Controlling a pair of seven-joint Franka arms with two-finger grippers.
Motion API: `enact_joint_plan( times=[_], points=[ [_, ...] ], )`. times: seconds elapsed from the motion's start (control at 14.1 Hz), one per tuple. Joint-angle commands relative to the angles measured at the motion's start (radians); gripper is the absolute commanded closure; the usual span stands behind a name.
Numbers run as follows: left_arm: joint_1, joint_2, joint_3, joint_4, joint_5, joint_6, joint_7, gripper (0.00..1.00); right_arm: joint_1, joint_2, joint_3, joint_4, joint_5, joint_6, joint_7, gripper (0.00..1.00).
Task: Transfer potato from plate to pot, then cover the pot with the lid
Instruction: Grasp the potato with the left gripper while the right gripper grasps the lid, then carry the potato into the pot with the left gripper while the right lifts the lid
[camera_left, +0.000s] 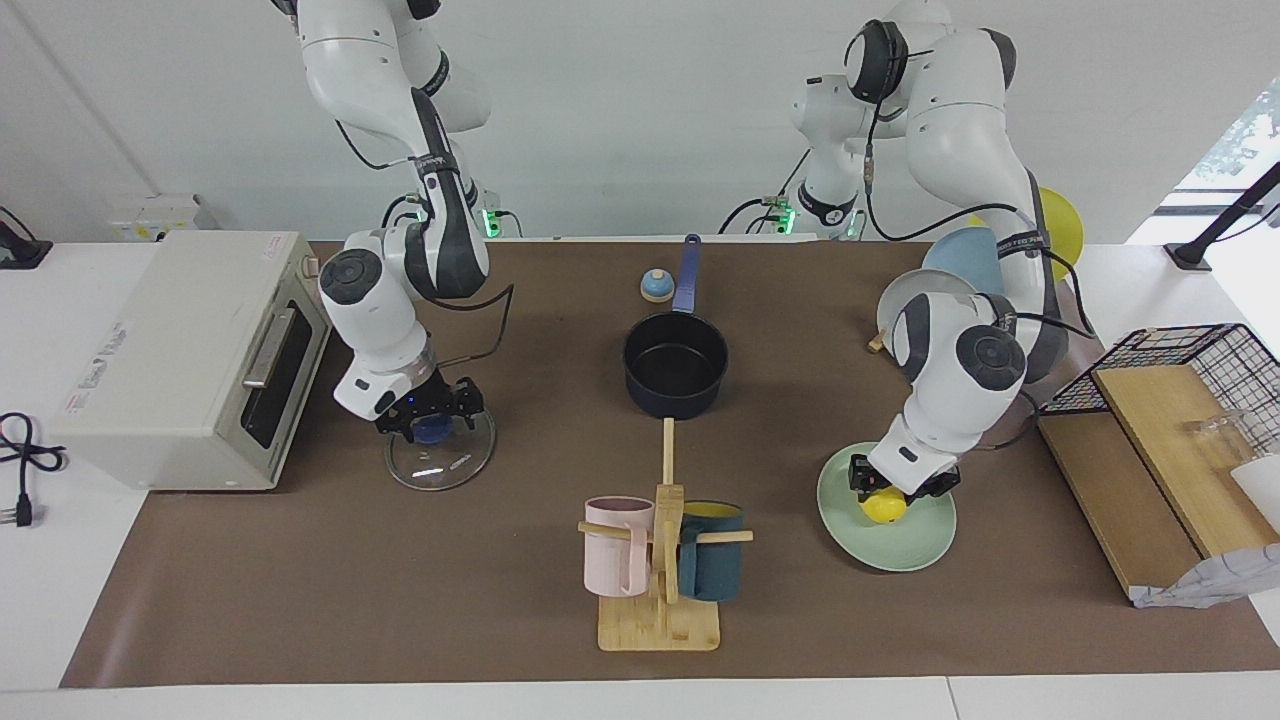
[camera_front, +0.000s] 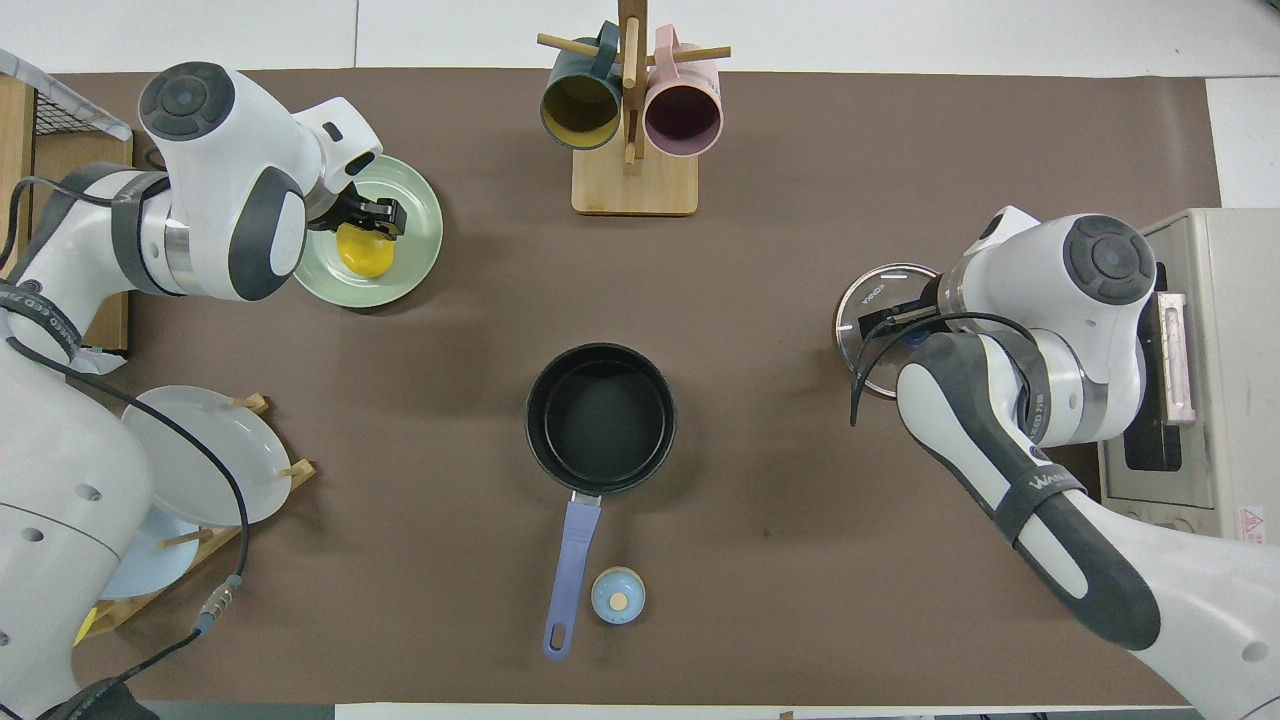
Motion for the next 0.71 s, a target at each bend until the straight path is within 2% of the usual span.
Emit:
enact_joint_plan(
  times=[0.0,0.14,0.36,0.43,0.5,0.64],
  points=[
    [0.002,-0.112,0.011,0.048,-0.078,-0.209,-0.007,1.0,-0.013,0.0,0.001,-0.002,0.016,0.001,-0.05,0.06],
    [-0.012,-0.236,0.005,0.044,-0.157,-0.283,-0.091,1.0,-0.021,0.0,0.001,0.019,0.014,-0.042,-0.084,0.24],
    [-0.145,-0.368,-0.007,-0.049,-0.165,-0.346,-0.324,1.0,-0.02,0.0,0.001,0.036,0.016,-0.071,-0.091,0.34],
    [-0.217,-0.405,-0.005,-0.117,-0.165,-0.326,-0.407,1.0,-0.02,0.0,0.001,0.036,0.016,-0.07,-0.091,0.35],
    [-0.265,-0.431,-0.005,-0.172,-0.165,-0.285,-0.455,1.0,-0.021,0.0,0.001,0.036,0.016,-0.07,-0.093,0.44],
    [-0.361,-0.507,-0.005,-0.377,-0.165,-0.082,-0.515,1.0,-0.023,0.0,0.001,0.038,0.016,-0.076,-0.094,0.82]
  ],
)
